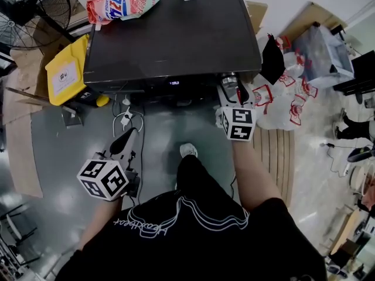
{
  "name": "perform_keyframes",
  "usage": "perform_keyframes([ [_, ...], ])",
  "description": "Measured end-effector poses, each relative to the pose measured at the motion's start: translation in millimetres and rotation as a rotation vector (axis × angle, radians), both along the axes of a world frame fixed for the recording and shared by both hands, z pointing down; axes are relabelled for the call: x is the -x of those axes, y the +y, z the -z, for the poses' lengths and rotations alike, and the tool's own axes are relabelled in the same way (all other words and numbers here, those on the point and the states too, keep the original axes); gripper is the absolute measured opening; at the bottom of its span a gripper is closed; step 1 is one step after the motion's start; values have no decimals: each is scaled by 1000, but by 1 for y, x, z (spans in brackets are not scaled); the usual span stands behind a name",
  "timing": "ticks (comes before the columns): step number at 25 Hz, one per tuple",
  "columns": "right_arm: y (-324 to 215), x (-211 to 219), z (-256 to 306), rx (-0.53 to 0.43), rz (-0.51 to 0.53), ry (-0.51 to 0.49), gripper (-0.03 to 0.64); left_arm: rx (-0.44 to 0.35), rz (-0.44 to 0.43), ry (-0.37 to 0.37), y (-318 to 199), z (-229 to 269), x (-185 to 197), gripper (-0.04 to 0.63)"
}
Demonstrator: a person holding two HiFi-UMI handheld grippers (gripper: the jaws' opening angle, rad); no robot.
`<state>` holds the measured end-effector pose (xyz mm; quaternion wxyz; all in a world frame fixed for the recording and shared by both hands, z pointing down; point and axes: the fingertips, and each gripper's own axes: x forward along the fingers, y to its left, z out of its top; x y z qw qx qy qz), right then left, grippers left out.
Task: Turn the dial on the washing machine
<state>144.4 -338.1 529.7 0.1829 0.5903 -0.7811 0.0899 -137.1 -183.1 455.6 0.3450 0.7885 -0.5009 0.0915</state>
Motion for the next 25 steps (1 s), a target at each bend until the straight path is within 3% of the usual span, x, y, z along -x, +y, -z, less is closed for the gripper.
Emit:
perform_keyframes([
  [13, 18, 2, 34, -16, 31, -37, 260, -10, -15, 14, 7, 8, -7, 6],
  [17, 45, 12, 65, -36, 90, -112, 165, -37, -34, 25, 12, 19, -15, 6],
  [20, 72, 18, 90, -66, 111, -164, 39, -66, -51, 38, 20, 30, -20, 6],
  [25, 120, 33, 130, -81, 183, -260, 5, -130, -92, 55, 35, 59, -31, 6],
])
